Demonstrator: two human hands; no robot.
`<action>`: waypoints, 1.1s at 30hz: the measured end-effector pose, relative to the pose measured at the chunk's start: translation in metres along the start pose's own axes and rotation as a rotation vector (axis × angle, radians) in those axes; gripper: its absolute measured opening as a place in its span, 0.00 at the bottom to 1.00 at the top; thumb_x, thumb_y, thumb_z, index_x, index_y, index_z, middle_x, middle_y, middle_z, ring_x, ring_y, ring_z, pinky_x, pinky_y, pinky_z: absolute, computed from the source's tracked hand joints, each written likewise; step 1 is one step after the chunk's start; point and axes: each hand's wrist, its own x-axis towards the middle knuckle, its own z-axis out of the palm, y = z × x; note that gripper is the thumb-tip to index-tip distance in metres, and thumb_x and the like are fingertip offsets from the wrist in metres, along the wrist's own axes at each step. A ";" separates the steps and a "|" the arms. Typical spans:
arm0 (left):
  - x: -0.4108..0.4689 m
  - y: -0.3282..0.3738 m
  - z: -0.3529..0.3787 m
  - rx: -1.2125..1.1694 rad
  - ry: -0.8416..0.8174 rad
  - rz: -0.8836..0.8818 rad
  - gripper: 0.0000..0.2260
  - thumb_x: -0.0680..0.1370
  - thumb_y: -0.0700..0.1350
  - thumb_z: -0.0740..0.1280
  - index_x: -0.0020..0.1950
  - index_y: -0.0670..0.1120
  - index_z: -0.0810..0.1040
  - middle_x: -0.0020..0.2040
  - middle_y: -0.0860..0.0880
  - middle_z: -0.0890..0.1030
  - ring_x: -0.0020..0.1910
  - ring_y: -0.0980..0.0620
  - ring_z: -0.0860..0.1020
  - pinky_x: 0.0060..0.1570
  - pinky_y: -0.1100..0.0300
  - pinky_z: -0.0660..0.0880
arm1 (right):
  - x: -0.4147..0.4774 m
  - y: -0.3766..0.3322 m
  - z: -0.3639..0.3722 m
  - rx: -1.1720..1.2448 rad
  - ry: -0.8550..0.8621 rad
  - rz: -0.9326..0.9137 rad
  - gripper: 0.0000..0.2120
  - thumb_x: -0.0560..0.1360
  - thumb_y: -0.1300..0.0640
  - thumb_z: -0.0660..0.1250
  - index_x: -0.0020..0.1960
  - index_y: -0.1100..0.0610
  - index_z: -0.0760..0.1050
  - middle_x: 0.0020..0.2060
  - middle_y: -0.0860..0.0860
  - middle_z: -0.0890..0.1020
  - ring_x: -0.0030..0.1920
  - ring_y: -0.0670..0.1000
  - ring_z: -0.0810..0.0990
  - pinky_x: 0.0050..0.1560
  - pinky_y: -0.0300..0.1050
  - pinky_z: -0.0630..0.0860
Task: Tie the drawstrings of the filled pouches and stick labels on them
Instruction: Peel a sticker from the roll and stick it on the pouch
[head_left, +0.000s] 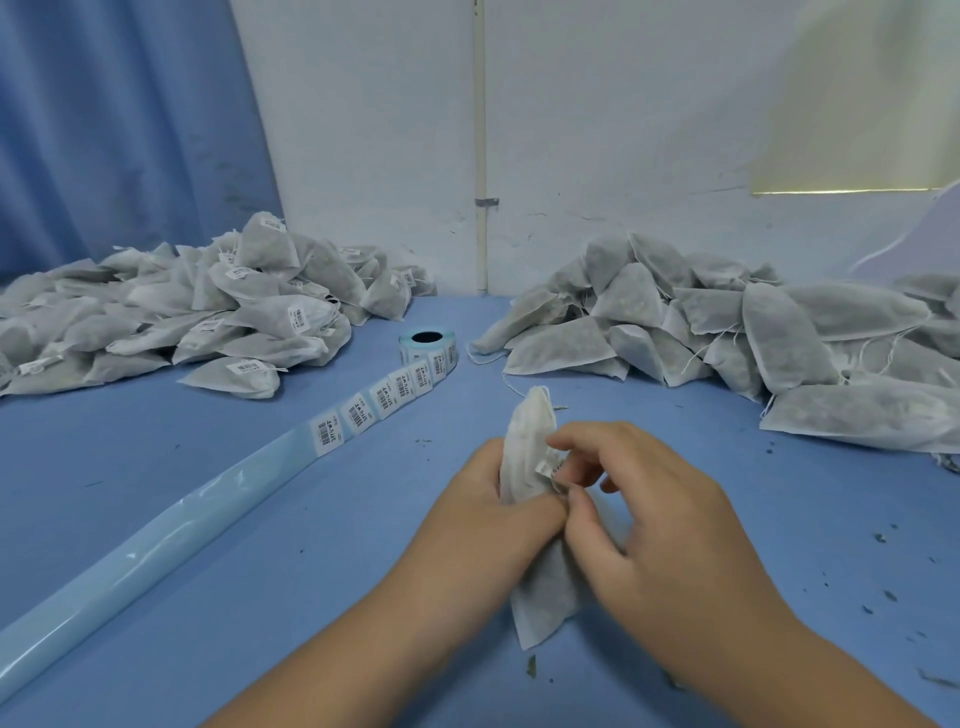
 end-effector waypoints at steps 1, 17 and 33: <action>0.000 0.000 0.000 0.016 -0.004 0.009 0.11 0.70 0.45 0.69 0.51 0.53 0.80 0.46 0.52 0.85 0.46 0.56 0.83 0.42 0.64 0.78 | 0.000 0.000 0.000 0.020 -0.013 0.003 0.16 0.67 0.64 0.65 0.54 0.53 0.77 0.41 0.42 0.78 0.44 0.41 0.74 0.49 0.32 0.69; 0.007 -0.003 -0.011 -0.230 -0.085 -0.039 0.10 0.71 0.48 0.68 0.51 0.53 0.85 0.53 0.46 0.85 0.55 0.48 0.83 0.61 0.48 0.75 | 0.002 0.005 -0.015 0.509 -0.062 0.350 0.15 0.72 0.55 0.73 0.56 0.42 0.76 0.45 0.36 0.83 0.49 0.39 0.80 0.49 0.33 0.73; 0.000 -0.001 -0.011 -0.388 -0.110 -0.091 0.20 0.71 0.49 0.73 0.53 0.35 0.82 0.50 0.34 0.83 0.46 0.41 0.80 0.50 0.50 0.75 | 0.001 0.011 -0.003 0.896 -0.162 0.769 0.19 0.64 0.43 0.71 0.41 0.60 0.81 0.40 0.65 0.83 0.37 0.58 0.80 0.47 0.57 0.77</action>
